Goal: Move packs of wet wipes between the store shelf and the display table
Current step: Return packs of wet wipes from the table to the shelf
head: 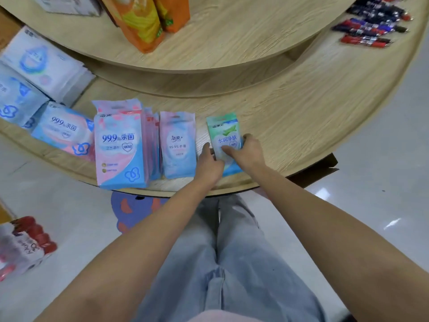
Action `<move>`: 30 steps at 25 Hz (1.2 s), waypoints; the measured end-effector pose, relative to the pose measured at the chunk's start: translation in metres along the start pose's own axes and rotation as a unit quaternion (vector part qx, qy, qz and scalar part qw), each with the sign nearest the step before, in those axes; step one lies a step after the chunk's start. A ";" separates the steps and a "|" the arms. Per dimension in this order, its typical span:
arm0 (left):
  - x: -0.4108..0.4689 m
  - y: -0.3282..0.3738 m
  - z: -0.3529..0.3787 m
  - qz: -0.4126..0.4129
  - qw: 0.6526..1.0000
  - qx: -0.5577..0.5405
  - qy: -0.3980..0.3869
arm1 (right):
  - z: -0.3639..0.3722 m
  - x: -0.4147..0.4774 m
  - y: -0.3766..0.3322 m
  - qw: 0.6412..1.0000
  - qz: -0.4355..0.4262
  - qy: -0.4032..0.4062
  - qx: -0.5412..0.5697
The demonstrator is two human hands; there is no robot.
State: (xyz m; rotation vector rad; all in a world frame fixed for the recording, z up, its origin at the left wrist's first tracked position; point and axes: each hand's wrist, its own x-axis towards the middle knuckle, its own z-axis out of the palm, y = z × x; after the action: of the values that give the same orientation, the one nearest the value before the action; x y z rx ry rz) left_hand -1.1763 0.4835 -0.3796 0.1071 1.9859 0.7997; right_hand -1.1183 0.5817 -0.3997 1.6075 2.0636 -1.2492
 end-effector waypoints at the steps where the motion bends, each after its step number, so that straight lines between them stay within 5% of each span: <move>1: 0.004 0.001 0.004 -0.013 1.000 -0.025 0.010 | 0.006 0.004 0.000 1.000 0.008 0.007 0.001; 9: 0.003 0.007 0.003 0.010 0.999 -0.051 0.013 | -0.010 0.008 0.001 0.991 0.076 -0.044 0.098; 11: -0.006 0.001 -0.011 0.095 0.993 0.016 0.070 | -0.016 0.004 -0.002 0.980 0.074 -0.057 0.177; 14: -0.015 -0.013 -0.035 0.181 0.936 0.185 0.237 | -0.024 -0.003 -0.007 0.958 0.057 -0.071 0.270; 16: -0.013 -0.024 -0.043 0.136 0.917 0.250 0.281 | -0.027 -0.008 -0.012 0.951 0.046 -0.080 0.295; 21: 0.000 -0.030 -0.033 0.024 0.937 0.224 0.268 | -0.022 -0.012 -0.017 0.952 0.031 -0.091 0.292; 24: 0.003 -0.035 -0.027 0.044 0.927 0.242 0.284 | -0.021 -0.013 -0.013 0.955 0.029 -0.088 0.283; 30: 0.008 -0.029 -0.039 0.006 0.957 0.109 0.269 | -0.021 -0.010 -0.004 0.953 0.036 -0.097 0.284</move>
State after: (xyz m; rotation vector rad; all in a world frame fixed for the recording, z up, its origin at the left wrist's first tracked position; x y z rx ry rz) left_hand -1.2048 0.4450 -0.3894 0.0317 2.5898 0.6577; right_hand -1.1117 0.5903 -0.3789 1.6613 1.5922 -2.0098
